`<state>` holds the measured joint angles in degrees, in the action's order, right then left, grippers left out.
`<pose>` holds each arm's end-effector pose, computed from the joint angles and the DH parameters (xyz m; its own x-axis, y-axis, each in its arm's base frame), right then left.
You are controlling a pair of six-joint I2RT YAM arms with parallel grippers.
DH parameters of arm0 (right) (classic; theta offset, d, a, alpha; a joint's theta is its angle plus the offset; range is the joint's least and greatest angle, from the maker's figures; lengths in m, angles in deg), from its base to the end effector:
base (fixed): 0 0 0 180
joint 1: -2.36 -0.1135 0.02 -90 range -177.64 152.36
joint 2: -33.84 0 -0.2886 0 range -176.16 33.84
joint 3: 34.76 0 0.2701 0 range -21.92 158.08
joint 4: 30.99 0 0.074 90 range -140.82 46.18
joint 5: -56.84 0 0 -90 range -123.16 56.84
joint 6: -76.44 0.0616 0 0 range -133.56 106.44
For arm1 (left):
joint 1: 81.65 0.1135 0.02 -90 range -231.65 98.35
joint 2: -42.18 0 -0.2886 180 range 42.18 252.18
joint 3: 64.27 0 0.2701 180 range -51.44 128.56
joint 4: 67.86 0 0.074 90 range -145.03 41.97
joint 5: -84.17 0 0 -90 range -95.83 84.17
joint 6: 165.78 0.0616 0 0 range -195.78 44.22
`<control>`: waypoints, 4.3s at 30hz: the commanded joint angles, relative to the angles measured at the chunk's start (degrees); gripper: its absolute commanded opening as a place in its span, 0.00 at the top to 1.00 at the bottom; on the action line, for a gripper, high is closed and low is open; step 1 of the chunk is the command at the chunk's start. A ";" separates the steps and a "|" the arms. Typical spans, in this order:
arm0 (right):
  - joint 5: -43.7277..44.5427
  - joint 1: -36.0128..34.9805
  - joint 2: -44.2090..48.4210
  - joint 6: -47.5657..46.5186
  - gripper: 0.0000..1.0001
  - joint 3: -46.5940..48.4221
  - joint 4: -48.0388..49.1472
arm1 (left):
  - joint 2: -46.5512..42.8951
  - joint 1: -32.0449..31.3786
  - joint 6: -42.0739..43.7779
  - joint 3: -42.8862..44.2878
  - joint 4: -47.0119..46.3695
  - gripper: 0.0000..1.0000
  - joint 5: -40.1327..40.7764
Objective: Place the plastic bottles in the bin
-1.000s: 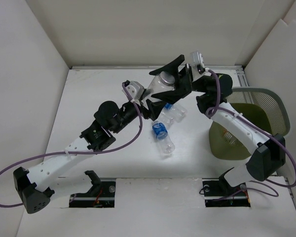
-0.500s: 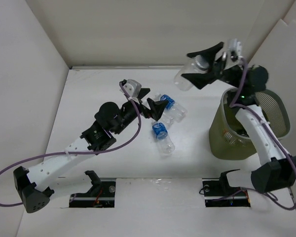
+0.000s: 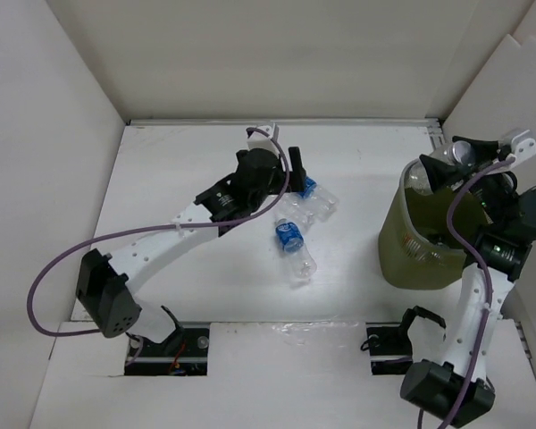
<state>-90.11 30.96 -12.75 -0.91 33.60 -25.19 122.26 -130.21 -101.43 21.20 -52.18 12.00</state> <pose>0.1721 -0.0350 0.4731 0.3108 -0.0334 -0.9499 -0.4708 0.8628 -0.1844 0.2588 -0.2647 0.3995 -0.3292 -0.2498 -0.9106 0.4124 0.8295 -0.3766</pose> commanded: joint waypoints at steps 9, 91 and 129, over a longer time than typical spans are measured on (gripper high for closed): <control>20.98 1.90 4.84 -19.21 0.00 11.87 -35.13 | 2.10 5.84 -15.13 2.07 13.67 0.00 1.16; 14.15 -63.14 -25.30 -20.30 0.00 19.27 -9.59 | -19.69 -10.51 21.52 -10.59 -37.66 1.00 9.53; 23.79 -4.25 5.72 -17.82 0.26 5.90 -36.18 | -1.77 -6.55 -14.93 2.66 3.70 0.00 19.98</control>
<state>-72.63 26.13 -8.12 -15.08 38.08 -52.49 118.37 -137.25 -109.16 17.66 -56.79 34.44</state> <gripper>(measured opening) 0.631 0.997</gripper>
